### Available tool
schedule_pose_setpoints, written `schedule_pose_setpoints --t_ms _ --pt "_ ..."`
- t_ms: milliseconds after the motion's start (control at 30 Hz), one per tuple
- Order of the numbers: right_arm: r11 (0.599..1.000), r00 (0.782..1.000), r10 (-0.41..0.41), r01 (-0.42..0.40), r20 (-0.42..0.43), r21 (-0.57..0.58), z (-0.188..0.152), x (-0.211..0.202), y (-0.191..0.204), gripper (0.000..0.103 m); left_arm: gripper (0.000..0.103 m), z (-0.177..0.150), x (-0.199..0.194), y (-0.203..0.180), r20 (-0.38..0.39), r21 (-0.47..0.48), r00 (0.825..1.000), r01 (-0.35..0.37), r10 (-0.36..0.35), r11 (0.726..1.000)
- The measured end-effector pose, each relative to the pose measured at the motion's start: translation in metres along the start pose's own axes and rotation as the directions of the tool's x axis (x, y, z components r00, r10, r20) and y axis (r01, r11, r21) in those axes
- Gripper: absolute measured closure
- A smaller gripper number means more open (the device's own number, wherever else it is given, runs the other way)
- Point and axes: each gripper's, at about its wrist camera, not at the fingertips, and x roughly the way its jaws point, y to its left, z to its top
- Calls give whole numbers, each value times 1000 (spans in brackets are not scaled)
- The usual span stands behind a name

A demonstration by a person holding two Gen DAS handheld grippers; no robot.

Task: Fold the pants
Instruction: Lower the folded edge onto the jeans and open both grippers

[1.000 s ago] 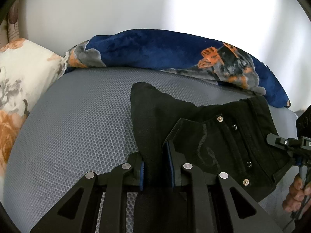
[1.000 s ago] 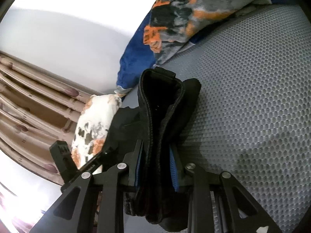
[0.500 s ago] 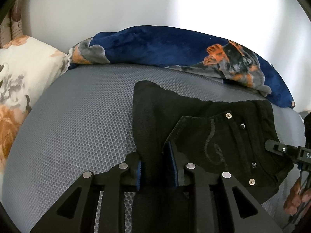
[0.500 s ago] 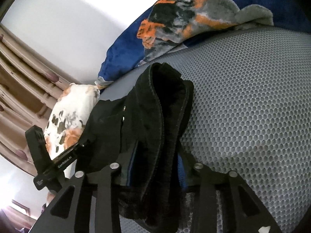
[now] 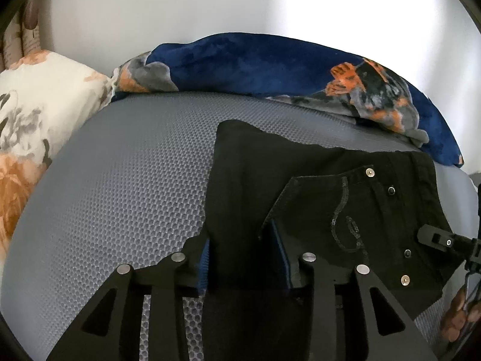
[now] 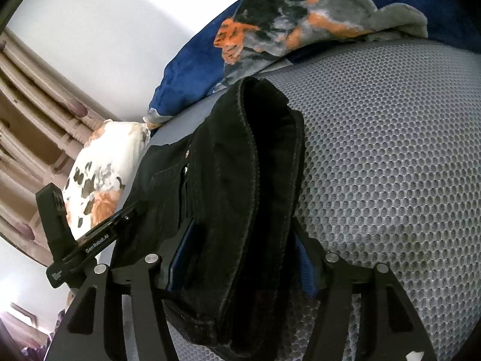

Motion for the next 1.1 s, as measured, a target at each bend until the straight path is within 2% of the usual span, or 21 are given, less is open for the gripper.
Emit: schedule_pose_setpoints --t_ms 100,167,200,233,333,367,400,467,733,1033,1067,1100 --pt "1000 1000 -9 9 7 -15 -2 0 2 44 59 -1 2 1 -2 0 1000 -15 15 1000" --pt "1000 1000 -12 12 9 -19 -2 1 2 45 48 -2 3 2 -5 -2 999 -32 32 999" --pt "1000 1000 -14 14 9 -23 -2 1 3 52 43 -2 4 2 -9 -4 999 -39 39 999" --pt "999 1000 -10 11 8 -30 -2 1 4 61 42 -2 4 4 -11 -6 999 -38 38 999" --pt "999 1000 1 0 14 -39 1 2 7 69 42 -2 5 6 -10 -8 1000 -27 27 1000" --pt "999 1000 6 -5 17 -36 2 2 7 70 44 -2 4 6 0 -1 1000 -26 26 1000" --pt "999 1000 10 -9 23 -34 3 1 7 72 55 -2 4 5 8 8 1000 -14 14 1000" --pt "998 999 4 -1 42 -56 4 -3 11 75 64 0 5 2 1 17 1000 9 -9 1000" --pt "999 995 5 0 96 -53 17 -12 12 80 82 8 5 3 17 -5 1000 10 -10 1000" --pt "1000 995 0 1 95 -18 11 -9 -4 79 83 10 8 2 20 5 1000 9 -10 1000" --pt "1000 996 8 -7 86 -11 10 -8 -5 79 83 10 8 2 20 5 1000 6 -7 1000" --pt "1000 997 10 -10 75 0 11 -8 -6 74 81 9 9 2 17 5 1000 -1 1 1000"
